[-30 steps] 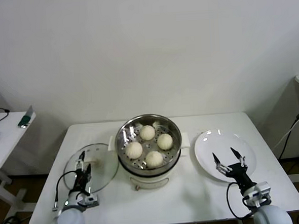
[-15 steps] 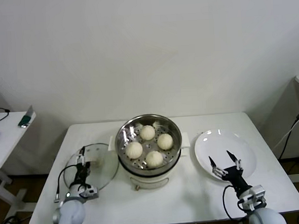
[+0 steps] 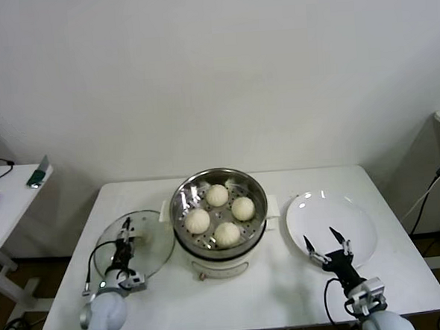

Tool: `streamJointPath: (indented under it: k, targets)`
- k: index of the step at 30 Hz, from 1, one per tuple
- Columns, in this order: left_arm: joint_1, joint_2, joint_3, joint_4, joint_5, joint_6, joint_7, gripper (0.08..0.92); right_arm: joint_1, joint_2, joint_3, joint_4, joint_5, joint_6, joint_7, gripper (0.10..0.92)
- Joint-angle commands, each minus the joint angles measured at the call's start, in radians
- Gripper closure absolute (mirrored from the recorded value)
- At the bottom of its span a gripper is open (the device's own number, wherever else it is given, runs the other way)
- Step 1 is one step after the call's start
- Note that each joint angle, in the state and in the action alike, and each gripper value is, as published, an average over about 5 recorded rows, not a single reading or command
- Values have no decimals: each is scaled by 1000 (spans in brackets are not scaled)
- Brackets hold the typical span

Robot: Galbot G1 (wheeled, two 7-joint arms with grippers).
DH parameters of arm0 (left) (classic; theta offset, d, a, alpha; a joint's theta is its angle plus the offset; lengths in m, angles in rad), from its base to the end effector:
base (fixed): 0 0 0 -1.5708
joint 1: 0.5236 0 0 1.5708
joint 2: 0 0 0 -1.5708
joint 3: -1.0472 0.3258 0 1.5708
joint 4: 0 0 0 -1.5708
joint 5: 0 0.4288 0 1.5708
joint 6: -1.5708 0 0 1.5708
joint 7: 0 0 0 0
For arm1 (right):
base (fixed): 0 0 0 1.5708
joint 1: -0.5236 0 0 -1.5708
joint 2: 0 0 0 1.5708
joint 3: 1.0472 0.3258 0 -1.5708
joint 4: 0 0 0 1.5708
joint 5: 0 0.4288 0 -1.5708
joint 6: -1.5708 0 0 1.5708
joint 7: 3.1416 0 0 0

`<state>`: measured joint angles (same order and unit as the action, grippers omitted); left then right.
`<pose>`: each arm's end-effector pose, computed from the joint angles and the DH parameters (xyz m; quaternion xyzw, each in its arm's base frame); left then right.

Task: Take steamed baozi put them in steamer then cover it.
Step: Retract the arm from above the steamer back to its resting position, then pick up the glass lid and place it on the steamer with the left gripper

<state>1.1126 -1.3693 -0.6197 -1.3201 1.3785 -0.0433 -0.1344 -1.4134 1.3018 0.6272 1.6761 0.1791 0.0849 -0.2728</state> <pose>0.3854 0.1255 -0.4416 -0.0205 -0.7033 -0.7048 0.0909 0.3033 -0.1171 -0.3936 0.1084 -0.9895 0.0439 0.0843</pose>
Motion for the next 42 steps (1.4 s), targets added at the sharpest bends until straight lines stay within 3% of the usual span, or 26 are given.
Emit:
streamJointPath:
  k: [1, 11, 14, 23, 32, 42]
  targets:
    - [-10, 2, 1, 29, -2, -8, 8, 532, 1, 11, 2, -5, -13, 7, -4, 203]
    - [25, 21, -5, -49, -56, -8, 15, 816, 11, 14, 7, -16, -17, 12, -7, 203]
    - [55, 37, -6, -114, -90, 2, 21, 847, 17, 14, 9, -22, -17, 14, -7, 203]
    - [209, 110, -39, -400, -174, 83, 26, 848, 39, 2, 16, -37, -15, 16, -7, 203]
    - [363, 219, -55, -692, -177, 334, 38, 848, 79, -27, 16, -66, -12, 14, -5, 203]
    - [334, 438, 106, -817, -310, 563, 38, 848, 140, -75, -22, -107, -11, 10, 3, 203]
